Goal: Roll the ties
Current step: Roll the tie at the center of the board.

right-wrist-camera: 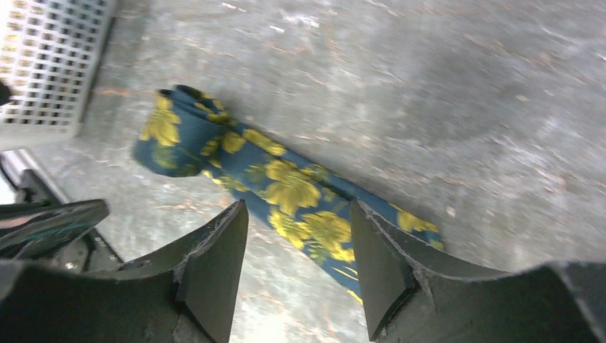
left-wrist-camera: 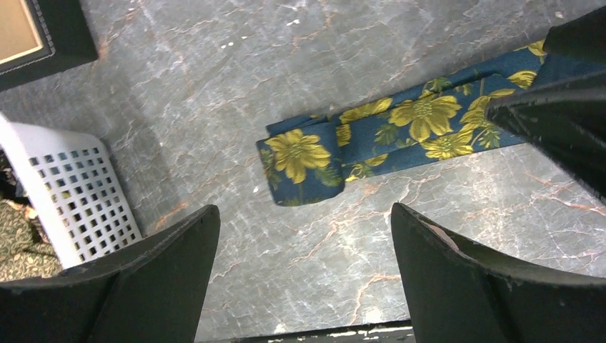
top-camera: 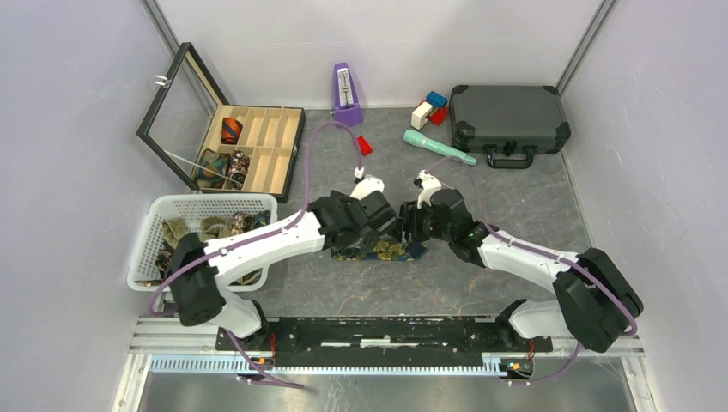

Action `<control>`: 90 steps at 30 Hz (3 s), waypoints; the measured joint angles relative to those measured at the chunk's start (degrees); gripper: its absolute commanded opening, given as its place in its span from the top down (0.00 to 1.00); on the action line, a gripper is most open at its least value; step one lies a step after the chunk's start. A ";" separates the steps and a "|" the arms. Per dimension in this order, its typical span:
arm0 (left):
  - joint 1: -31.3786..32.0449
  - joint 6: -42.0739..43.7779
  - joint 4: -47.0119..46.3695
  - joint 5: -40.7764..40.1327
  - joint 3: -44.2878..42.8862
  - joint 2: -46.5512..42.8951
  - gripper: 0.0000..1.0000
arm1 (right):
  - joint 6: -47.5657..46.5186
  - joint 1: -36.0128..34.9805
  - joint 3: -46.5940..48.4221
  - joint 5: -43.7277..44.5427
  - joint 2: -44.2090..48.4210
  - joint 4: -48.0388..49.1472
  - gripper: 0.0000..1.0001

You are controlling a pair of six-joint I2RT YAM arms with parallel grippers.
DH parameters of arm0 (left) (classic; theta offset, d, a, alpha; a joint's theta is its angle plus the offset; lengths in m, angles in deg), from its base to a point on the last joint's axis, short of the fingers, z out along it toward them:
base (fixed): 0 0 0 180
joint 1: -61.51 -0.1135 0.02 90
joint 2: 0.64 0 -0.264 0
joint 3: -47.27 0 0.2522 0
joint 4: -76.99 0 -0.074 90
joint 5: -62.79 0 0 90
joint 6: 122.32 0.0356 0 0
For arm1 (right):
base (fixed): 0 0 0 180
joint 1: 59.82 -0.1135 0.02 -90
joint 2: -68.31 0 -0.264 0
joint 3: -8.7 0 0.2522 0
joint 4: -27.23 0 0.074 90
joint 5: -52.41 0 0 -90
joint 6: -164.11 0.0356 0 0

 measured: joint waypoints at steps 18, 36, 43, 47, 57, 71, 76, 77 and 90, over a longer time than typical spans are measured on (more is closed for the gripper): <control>-14.71 0.02 -1.42 4.11 16.98 -21.42 0.05 | 5.62 -14.47 16.04 3.21 -13.29 -0.96 0.31; -17.07 0.04 -3.13 6.38 21.27 -25.59 0.06 | 8.00 -16.85 21.86 7.78 -20.94 -2.80 0.47; -17.07 0.04 -3.82 6.45 21.27 -25.59 0.06 | 8.20 -17.20 21.86 8.15 -20.98 -2.99 0.56; -17.07 0.04 -3.87 6.49 21.27 -25.59 0.06 | 8.22 -17.20 21.81 8.57 -20.98 -2.97 0.59; -17.07 0.07 -6.05 9.11 21.99 -25.57 0.06 | 8.22 -17.20 18.75 9.49 -20.87 -1.77 0.61; -17.09 0.04 -16.06 15.65 27.58 -24.59 0.06 | 8.20 -17.18 16.70 10.60 -20.79 -1.33 0.61; -18.10 0.04 -22.47 18.71 30.82 -24.30 0.03 | 8.17 -17.11 16.70 10.60 -20.79 -1.27 0.61; -18.71 0.04 -24.33 19.74 31.74 -24.30 0.03 | 8.17 -17.07 16.70 10.60 -20.79 -1.25 0.61; -26.97 0.04 -41.20 30.40 42.01 -24.30 0.07 | 8.04 -16.63 16.70 10.49 -20.79 -0.87 0.61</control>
